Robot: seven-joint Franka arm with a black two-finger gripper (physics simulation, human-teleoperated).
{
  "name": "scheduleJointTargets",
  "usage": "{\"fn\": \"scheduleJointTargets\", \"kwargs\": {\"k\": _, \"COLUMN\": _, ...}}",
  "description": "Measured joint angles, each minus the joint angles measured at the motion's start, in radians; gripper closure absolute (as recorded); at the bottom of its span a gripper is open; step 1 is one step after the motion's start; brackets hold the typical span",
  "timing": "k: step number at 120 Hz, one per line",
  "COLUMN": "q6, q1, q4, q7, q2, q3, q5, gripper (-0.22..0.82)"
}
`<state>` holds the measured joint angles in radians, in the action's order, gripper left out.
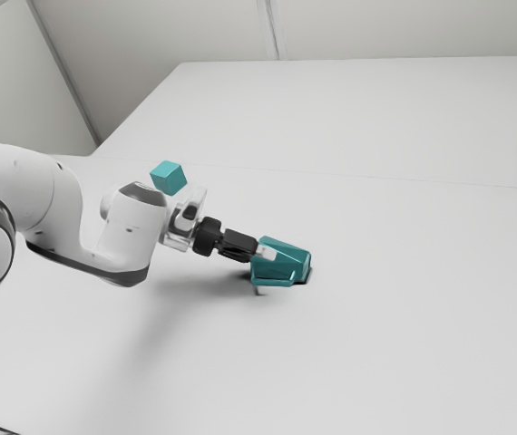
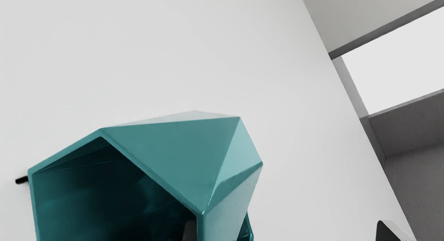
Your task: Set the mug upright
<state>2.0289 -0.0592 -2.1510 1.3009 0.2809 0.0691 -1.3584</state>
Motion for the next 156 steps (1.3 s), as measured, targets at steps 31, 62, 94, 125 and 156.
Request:
{"fn": "scheduleJointTargets", "kwargs": {"k": 31, "q6": 0.001, "q1": -0.009, "q4": 0.0, "q7": 0.0, "q2": 0.0, "q3": 0.0, "q5": -0.003, "gripper": 0.35}}
{"fn": "scheduleJointTargets", "kwargs": {"k": 62, "q6": 0.002, "q1": -0.01, "q4": 0.002, "q7": 0.0, "q2": -0.005, "q3": 0.0, "q5": -0.004, "gripper": 0.65}}
{"fn": "scheduleJointTargets", "kwargs": {"k": 94, "q6": 0.004, "q1": -0.01, "q4": 0.008, "q7": 0.0, "q2": -0.027, "q3": 0.0, "q5": 0.001, "gripper": 0.76}}
{"fn": "scheduleJointTargets", "kwargs": {"k": 125, "q6": 0.008, "q1": -0.009, "q4": 0.007, "q7": -0.012, "q2": -0.115, "q3": 0.0, "q5": 0.071, "gripper": 0.78}}
{"fn": "scheduleJointTargets", "kwargs": {"k": 156, "q6": 0.009, "q1": 0.01, "q4": 0.037, "q7": -0.117, "q2": -0.196, "q3": 0.0, "q5": 0.377, "gripper": 0.79}}
